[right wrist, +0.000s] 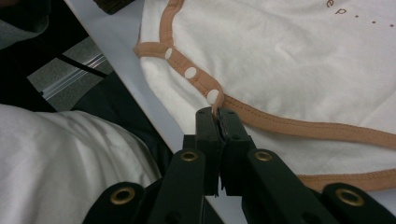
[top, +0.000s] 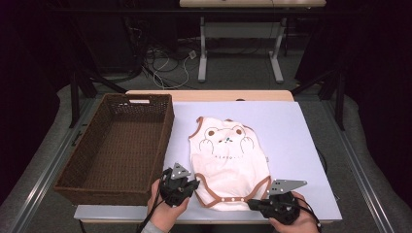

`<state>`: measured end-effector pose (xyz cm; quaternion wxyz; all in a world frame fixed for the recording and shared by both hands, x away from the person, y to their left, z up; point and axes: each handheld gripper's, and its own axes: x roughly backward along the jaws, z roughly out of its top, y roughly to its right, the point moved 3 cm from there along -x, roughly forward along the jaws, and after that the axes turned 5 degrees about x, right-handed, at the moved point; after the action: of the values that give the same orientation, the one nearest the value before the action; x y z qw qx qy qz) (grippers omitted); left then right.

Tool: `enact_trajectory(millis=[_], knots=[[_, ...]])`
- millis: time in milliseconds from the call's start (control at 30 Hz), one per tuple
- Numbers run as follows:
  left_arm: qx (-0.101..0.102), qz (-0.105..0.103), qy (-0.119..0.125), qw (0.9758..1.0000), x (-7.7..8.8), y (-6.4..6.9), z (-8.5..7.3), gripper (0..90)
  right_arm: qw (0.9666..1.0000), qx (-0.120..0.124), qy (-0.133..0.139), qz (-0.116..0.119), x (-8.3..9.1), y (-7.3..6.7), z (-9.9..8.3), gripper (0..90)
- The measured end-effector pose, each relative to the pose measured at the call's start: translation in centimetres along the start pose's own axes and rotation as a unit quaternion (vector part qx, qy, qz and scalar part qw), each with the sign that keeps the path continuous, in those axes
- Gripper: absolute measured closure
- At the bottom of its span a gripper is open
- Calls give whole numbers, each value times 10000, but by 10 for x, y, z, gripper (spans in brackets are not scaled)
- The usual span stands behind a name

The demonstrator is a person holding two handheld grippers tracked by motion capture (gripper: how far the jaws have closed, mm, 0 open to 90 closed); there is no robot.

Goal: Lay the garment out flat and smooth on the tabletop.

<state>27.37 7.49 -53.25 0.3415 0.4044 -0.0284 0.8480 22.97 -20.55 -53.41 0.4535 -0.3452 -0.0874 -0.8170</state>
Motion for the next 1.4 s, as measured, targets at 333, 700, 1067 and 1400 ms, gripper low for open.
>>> enact_trajectory(millis=[333,700,1067,1400], knots=[[-36,-61,-308,9995,-12,3,-18,887,9995,-60,-282,148,-4,-11,-18,877],[-27,332,170,9993,-13,-15,-15,613,9983,-291,134,-485,-5,13,-17,621],[47,520,523,9973,-15,-25,-10,449,9781,-539,69,-2009,-6,74,-20,532],[229,582,613,9962,-22,-31,-10,423,9792,-815,-163,-1849,-14,96,-24,752]])
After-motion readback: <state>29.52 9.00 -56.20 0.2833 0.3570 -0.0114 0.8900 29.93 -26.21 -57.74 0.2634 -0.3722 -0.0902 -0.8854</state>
